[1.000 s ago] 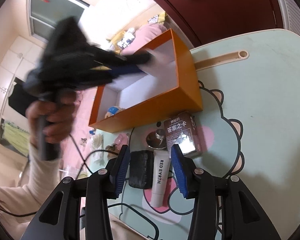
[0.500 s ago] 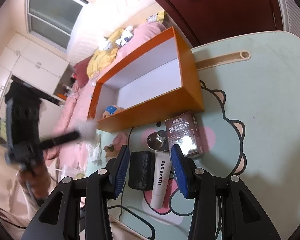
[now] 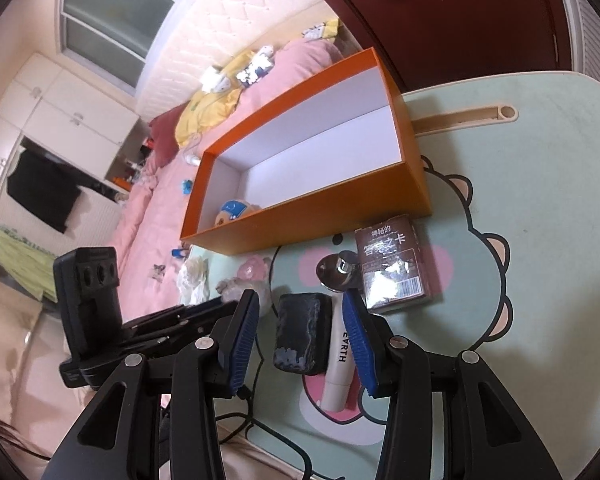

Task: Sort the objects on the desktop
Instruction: 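Lower the clear bag onto the table beside the keychain, open the left tool, then grasp the small clear plastic piece in the box with the right tool and lift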

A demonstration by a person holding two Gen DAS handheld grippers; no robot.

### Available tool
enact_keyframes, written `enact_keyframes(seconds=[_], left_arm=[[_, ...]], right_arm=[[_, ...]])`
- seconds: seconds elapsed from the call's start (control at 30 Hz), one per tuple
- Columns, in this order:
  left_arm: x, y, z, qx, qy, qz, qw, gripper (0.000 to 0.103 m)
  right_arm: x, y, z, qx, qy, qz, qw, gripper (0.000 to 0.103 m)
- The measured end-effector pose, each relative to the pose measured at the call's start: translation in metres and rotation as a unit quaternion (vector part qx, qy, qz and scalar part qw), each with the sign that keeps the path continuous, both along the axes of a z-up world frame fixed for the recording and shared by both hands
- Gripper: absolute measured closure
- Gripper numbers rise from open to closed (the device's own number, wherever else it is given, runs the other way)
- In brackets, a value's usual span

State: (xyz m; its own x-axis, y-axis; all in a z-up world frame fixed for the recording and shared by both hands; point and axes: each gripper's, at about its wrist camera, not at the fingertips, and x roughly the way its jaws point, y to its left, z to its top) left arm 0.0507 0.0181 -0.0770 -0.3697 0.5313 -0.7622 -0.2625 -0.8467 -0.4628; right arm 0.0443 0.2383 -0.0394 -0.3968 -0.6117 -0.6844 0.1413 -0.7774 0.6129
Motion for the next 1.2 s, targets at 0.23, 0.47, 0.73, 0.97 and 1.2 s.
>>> enact_keyframes(seconds=[0.23, 0.47, 0.73, 0.97, 1.2], left_arm=[[0.0, -0.024, 0.017, 0.013, 0.04, 0.026, 0.9988, 0.035], [-0.003, -0.044, 0.023, 0.027, 0.061, 0.053, 0.9964, 0.035], [-0.001, -0.058, 0.023, 0.038, 0.064, 0.062, 0.9953, 0.035], [0.005, -0.069, 0.024, 0.056, 0.069, 0.068, 0.9937, 0.035], [0.005, -0.077, 0.025, 0.061, 0.07, 0.073, 0.993, 0.035]], right_arm=[[-0.003, 0.001, 0.006, 0.016, 0.0, 0.002, 1.0, 0.06], [-0.05, -0.016, 0.05, 0.116, 0.006, 0.071, 0.991, 0.06], [-0.174, -0.081, 0.029, 0.281, -0.195, 0.214, 0.915, 0.06], [-0.191, -0.114, -0.044, 0.379, -0.332, 0.259, 0.824, 0.06], [-0.181, -0.127, -0.07, 0.429, -0.327, 0.272, 0.797, 0.075]])
